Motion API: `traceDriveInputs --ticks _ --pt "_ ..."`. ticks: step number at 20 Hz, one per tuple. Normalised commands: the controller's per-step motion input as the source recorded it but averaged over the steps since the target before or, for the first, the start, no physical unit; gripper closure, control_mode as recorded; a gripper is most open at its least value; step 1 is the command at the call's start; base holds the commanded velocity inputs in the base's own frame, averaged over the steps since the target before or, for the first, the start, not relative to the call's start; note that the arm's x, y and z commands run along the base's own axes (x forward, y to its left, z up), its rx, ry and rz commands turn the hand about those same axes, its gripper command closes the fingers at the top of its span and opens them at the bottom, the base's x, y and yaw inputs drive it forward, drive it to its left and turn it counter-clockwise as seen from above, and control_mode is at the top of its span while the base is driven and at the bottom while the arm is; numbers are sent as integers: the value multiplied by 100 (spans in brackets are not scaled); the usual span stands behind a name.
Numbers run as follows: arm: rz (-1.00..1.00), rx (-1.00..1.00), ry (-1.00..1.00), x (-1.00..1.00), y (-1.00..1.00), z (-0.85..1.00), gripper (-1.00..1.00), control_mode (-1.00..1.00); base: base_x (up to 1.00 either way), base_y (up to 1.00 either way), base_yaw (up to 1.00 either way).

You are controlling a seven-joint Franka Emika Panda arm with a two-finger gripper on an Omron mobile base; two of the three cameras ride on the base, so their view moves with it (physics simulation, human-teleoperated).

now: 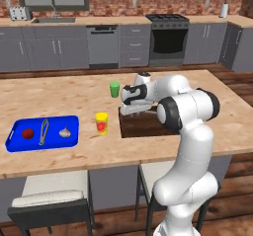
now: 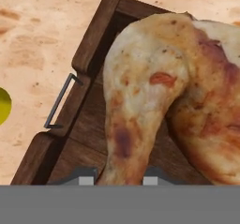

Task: Gather the tomato and garlic from the fridge and place them on a tray on the dining counter. Then gather the fish and chicken drumstick from the fridge and place them on the other tray.

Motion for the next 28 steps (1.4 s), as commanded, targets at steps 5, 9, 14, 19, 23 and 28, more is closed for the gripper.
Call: traceDriveInputs --ticks 5,9,14,19,23,28 --pt "0 0 0 0 0 0 -100 -100 0 0 0" --pt "0 0 0 -10 0 9 -100 -100 0 0 0" --pt "-1 0 0 -26 0 32 -100 -100 0 0 0" --pt "-5 0 0 -47 0 50 -100 -100 0 0 0" --pt "-8 0 0 -74 -5 59 -100 -100 0 0 0" --pt "-11 0 1 -90 -24 67 -100 -100 0 0 0"
